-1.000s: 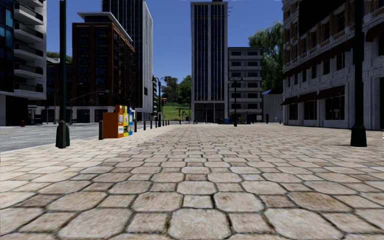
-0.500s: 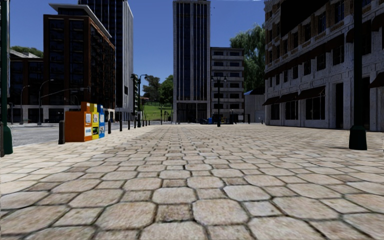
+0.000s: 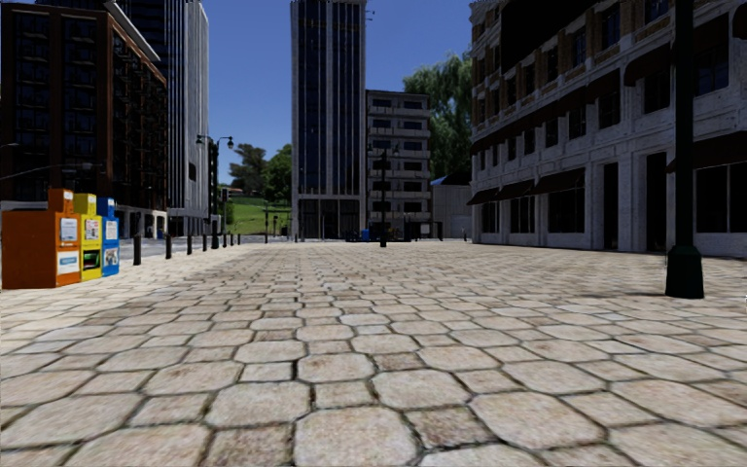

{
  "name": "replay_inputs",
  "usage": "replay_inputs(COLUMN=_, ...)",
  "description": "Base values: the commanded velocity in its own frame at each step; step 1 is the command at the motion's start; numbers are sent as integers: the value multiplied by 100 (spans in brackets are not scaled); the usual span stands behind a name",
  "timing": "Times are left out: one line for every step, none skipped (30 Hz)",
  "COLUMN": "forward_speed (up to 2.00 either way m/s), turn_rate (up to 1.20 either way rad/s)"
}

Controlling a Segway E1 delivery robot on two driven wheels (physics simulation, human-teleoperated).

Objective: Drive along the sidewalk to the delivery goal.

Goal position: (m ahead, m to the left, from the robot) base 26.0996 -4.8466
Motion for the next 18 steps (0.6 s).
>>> replay_inputs(forward_speed=200, turn_rate=-37)
replay_inputs(forward_speed=200, turn_rate=-37)
replay_inputs(forward_speed=200, turn_rate=-37)
replay_inputs(forward_speed=200, turn_rate=-37)
replay_inputs(forward_speed=200, turn_rate=-37)
replay_inputs(forward_speed=200, turn_rate=-37)
replay_inputs(forward_speed=200, turn_rate=-37)
replay_inputs(forward_speed=200, turn_rate=-37)
replay_inputs(forward_speed=200, turn_rate=-37)
replay_inputs(forward_speed=200, turn_rate=-37)
replay_inputs(forward_speed=200, turn_rate=-37)
replay_inputs(forward_speed=200, turn_rate=-37)
replay_inputs(forward_speed=200, turn_rate=-37)
replay_inputs(forward_speed=200, turn_rate=0)
replay_inputs(forward_speed=200, turn_rate=0)
replay_inputs(forward_speed=200, turn_rate=0)
replay_inputs(forward_speed=200, turn_rate=0)
replay_inputs(forward_speed=200, turn_rate=0)
